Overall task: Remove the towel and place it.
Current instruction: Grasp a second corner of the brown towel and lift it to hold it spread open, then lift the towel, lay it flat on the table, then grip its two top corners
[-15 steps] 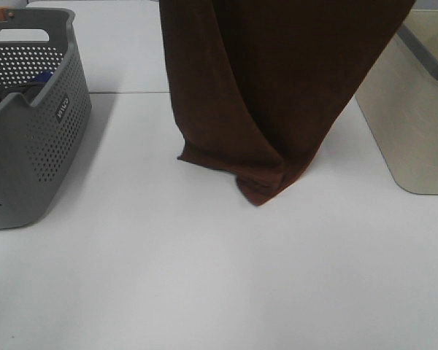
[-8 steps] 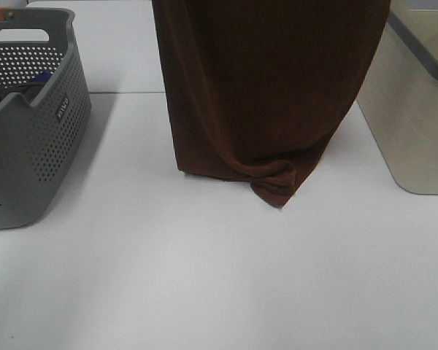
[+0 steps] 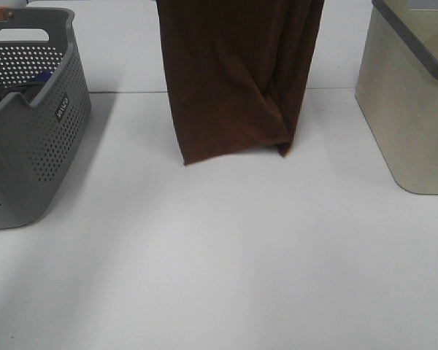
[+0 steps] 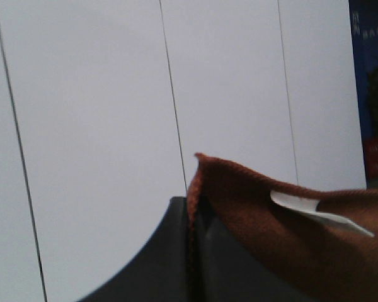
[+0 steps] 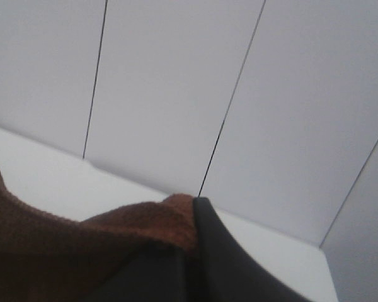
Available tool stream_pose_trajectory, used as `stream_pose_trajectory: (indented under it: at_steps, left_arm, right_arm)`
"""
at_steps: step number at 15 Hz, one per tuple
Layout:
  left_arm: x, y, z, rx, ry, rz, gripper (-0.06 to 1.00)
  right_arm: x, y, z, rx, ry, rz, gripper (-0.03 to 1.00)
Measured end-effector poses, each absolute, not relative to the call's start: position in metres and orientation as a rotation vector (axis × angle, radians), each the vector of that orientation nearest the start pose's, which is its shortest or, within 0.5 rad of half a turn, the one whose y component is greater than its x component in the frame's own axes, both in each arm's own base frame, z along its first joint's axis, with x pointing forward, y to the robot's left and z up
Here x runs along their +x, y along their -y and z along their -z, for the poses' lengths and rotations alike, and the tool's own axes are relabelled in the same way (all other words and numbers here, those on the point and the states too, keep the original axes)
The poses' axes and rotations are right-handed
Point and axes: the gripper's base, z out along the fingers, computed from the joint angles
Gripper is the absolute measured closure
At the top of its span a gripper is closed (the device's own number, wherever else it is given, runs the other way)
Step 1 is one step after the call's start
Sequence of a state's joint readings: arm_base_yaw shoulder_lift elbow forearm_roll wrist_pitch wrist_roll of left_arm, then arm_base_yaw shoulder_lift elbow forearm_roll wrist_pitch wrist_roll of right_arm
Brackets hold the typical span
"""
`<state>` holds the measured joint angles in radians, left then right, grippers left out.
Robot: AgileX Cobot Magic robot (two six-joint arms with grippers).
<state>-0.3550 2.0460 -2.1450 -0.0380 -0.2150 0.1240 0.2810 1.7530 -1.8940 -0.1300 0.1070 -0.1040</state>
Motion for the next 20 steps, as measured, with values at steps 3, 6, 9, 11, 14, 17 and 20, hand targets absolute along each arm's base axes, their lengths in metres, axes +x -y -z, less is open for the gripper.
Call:
stream_pose_trajectory:
  at_steps: [3, 6, 9, 11, 14, 17, 20]
  left_arm:
    - [0.445, 0.157, -0.498, 0.219, -1.017, 0.219, 0.94]
    - [0.453, 0.160, -0.484, 0.244, -1.117, 0.215, 0.94]
    - [0.472, 0.168, -0.435, 0.335, -1.490, 0.199, 0.94]
    - [0.473, 0.169, -0.410, 0.393, -1.727, 0.189, 0.94]
    - [0.460, 0.168, -0.380, 0.450, -2.076, 0.222, 0.94]
    - [0.447, 0.167, -0.364, 0.440, -2.316, 0.275, 0.94]
    - [0.435, 0.166, -0.355, 0.456, -2.483, 0.296, 0.94]
  right_arm:
    - [0.383, -0.110, -0.517, -0.334, -1.292, -0.032, 0.97]
    - [0.388, -0.110, -0.504, -0.353, -1.411, -0.020, 0.97]
    - [0.406, -0.112, -0.459, -0.404, -1.718, 0.012, 0.97]
    - [0.409, -0.112, -0.431, -0.433, -1.941, 0.027, 0.97]
    - [0.397, -0.113, -0.410, -0.442, -2.206, -0.058, 0.97]
    - [0.382, -0.114, -0.396, -0.471, -2.423, -0.117, 0.97]
    - [0.375, -0.114, -0.390, -0.488, -2.511, -0.140, 0.97]
